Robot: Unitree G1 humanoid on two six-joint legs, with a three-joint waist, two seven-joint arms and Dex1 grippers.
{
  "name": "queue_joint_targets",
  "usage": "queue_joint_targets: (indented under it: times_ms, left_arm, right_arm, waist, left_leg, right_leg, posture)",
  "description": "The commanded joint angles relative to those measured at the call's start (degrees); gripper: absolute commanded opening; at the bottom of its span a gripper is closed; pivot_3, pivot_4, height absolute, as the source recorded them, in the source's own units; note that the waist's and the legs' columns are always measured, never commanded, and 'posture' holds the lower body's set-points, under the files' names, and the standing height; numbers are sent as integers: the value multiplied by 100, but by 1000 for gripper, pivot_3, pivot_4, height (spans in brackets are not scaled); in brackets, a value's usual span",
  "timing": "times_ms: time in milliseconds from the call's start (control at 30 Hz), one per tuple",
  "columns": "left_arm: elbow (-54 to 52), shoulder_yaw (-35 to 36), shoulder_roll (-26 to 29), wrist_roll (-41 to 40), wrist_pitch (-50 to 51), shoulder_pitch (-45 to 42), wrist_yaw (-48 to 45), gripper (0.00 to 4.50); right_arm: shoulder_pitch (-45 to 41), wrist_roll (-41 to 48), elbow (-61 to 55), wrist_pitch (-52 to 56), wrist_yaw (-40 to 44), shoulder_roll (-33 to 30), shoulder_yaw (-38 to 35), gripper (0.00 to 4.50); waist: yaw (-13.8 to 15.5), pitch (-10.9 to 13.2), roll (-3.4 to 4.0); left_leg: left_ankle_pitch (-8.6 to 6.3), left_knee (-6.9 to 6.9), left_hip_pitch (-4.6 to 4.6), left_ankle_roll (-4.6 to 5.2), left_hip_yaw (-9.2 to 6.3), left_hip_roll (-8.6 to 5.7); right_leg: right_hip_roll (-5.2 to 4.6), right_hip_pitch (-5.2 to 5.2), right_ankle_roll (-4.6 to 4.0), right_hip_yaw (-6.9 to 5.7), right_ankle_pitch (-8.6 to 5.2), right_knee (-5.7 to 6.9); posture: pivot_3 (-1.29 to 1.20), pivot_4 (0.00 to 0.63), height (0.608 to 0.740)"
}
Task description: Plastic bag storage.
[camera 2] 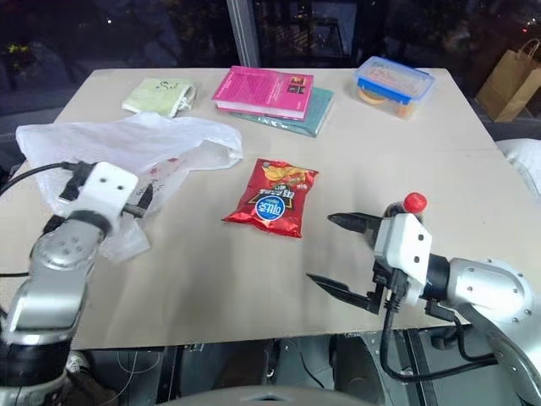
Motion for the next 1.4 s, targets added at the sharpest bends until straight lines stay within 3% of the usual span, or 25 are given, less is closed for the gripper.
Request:
queue_joint_targets:
  times_ms: [33, 100, 200, 467, 733, 800, 933, 1167, 1200, 1333, 1400]
  left_arm:
    - [895, -512, 146, 432, -279, -716, -79, 4436]
    - [1329, -713, 199, 562, -493, -1055, -137, 4436]
    - [1681, -715, 257, 653, -710, -1301, -143, 3692]
    - [2082, -590, 426, 776, -1307, -1469, -159, 34]
    - [1735, 52, 340, 24, -1303, -1698, -639, 11]
    - [1590, 245, 233, -350, -834, -1874, -878, 11]
    - [1167, 586, 19, -1304, 1214, -2633, -1360, 11]
    - [1048, 394, 20, -1655, 3143, -3598, -1232, 11]
    - [1034, 351, 36, -1660, 3191, -3632, -1220, 11]
    - [1032, 246, 123, -1619, 3146, -3518, -1172, 11]
    - [997, 234, 105, -1622, 3137, -3462, -1139, 11]
  right_arm:
    - [-363, -471, 70, -132, -313, 176, 370, 4500]
    - [-489, -728, 115, -144, -467, 278, 557, 4500]
    - [-482, -833, 112, -155, -509, 346, 603, 4500]
    - [-455, -1021, 97, -239, -547, 431, 644, 4500]
    - [-1073, -1765, 668, -335, -658, 610, 1209, 4500]
    - [-1302, -2045, 900, -360, -681, 682, 1470, 4500]
    - [-1973, -2917, 1609, -792, -554, 868, 2291, 4500]
    - [-2928, -4400, 3067, -1616, -289, 988, 3351, 4500]
    - [-2953, -4366, 3219, -1405, -348, 1125, 3311, 4500]
    - [-2723, -2025, 2938, 925, -448, 2450, 1868, 4500]
    - [-2660, -1531, 2762, 1514, -441, 2633, 1513, 4500]
  waist:
    - [8, 0, 0]
    - [12, 1, -1]
    - [1, 1, -1]
    - [11, 1, -1]
    - [-21, 1, 0]
    - [-38, 1, -1]
    - [-58, 3, -5]
    - [-177, 4, -5]
    - [-183, 4, -5]
    - [-195, 6, -6]
    - [-189, 6, -4]
  left_leg:
    - [0, 0, 0, 0, 0, 0]
    - [0, -1, -1, 0, -3, -1]
    - [0, -1, -5, 0, -1, -2]
    - [0, -1, -6, 0, 0, -2]
    - [0, 2, -2, 0, 2, -2]
    - [0, 2, -2, 0, 0, -2]
    - [1, 13, -5, 0, -5, -7]
    - [1, 15, 5, -1, -3, -13]
    - [1, 15, 5, -1, -4, -13]
    - [7, 12, 2, -11, -8, -9]
    - [7, 12, 1, -11, -8, -11]
  right_leg:
    - [0, 0, 0, 0, 0, 0]
    - [3, -1, 0, -4, 0, 1]
    - [1, -5, 0, 0, 1, 1]
    - [-1, -7, -1, 3, 1, 2]
    - [0, -7, 0, 3, 3, 10]
    - [0, -7, -1, 2, 2, 13]
    - [1, -7, 0, -1, 2, 25]
    - [0, -11, 1, 7, 1, 50]
    - [0, -12, 1, 7, 1, 54]
    - [3, -25, -5, 9, 0, 77]
    - [1, -29, -5, 13, 0, 80]
  posture:
    - [0, 150, 740]
    - [0, 150, 740]
    - [0, 150, 740]
    - [0, 150, 740]
    - [0, 150, 740]
    - [0, 150, 740]
    - [0, 150, 740]
    - [0, 150, 740]
    - [0, 150, 740]
    - [0, 150, 740]
    - [0, 150, 740]
